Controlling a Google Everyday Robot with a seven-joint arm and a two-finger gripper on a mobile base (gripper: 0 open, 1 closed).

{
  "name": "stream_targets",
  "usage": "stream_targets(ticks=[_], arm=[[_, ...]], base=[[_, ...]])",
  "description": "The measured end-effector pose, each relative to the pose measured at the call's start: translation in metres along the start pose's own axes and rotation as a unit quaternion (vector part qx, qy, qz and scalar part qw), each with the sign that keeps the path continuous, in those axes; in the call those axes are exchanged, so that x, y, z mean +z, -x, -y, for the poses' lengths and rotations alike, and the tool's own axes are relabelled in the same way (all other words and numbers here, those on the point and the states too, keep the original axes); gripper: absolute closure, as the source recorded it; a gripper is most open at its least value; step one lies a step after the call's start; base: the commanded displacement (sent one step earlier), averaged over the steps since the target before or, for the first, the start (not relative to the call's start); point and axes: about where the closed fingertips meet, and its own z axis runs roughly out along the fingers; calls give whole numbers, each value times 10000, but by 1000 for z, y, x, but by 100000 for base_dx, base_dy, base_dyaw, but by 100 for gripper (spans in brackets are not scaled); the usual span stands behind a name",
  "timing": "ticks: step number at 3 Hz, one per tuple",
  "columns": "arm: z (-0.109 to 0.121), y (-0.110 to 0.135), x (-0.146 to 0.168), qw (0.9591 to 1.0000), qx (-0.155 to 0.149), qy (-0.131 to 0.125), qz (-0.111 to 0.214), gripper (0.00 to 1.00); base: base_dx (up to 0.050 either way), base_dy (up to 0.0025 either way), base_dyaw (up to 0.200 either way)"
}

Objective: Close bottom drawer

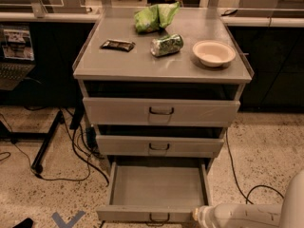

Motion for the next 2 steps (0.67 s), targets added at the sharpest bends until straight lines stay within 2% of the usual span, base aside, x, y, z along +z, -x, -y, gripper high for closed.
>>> stream_targets(ticks=[2], arm=[[14,-17,19,9990,247,-81,-365,100]], base=[[0,0,0]])
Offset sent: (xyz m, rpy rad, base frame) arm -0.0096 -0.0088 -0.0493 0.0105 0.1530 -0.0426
